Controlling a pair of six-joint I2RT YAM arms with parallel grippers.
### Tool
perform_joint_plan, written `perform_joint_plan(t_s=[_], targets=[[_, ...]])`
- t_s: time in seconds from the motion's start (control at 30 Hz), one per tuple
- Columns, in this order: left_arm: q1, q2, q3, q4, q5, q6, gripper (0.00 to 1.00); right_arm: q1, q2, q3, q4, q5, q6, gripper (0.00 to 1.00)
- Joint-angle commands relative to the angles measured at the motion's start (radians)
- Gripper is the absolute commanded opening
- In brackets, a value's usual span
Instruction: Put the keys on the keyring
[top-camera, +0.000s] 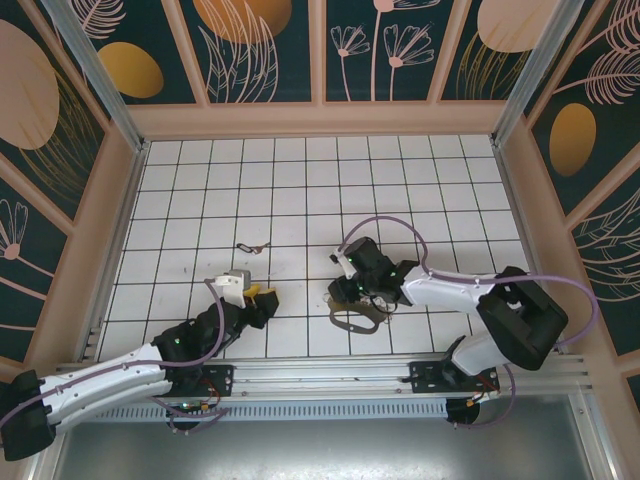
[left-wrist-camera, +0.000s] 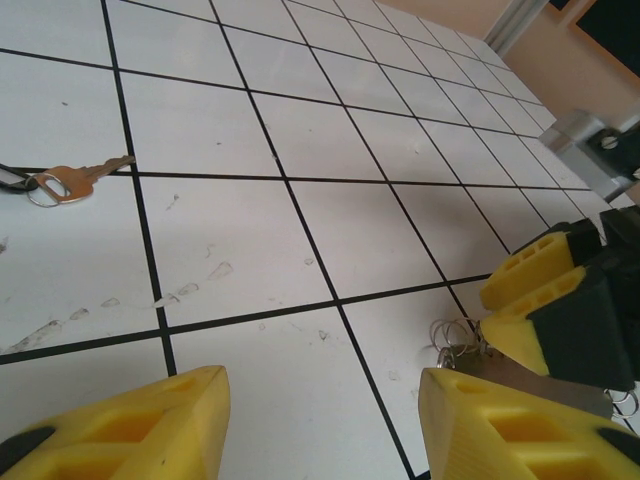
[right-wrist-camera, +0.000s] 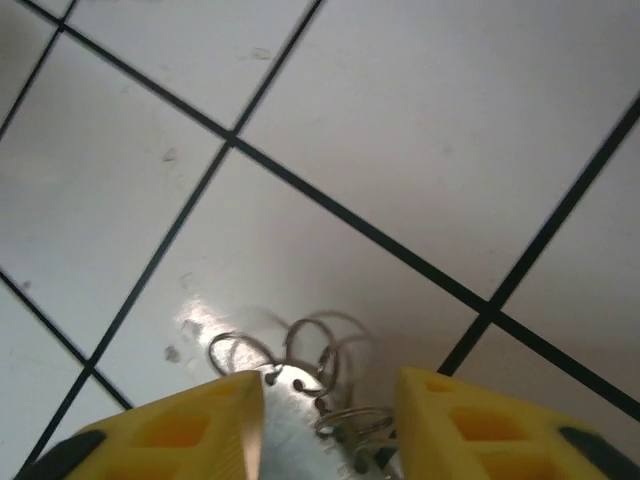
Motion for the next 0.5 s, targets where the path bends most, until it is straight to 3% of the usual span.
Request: perform_joint_plan(t_s=[0.0,0.13,0.47], targets=[[0.005,0.000,0.003,0.055,0.020,0.014,0.53,0.045,-0.023,0.069,-0.085,0.036,-0.058,0.44],[0.005,-0.010,-0.007,0.058,0.034,0.011,0.53,0.058,0.032,0.114,-0.107,-0.044,-0.104,0.44],[0.005,-0.082,-0.030,0.028,0.033,0.011,0.54,0.036,0.182,0.210,-0.170,-0.093,-0.166,0.45]])
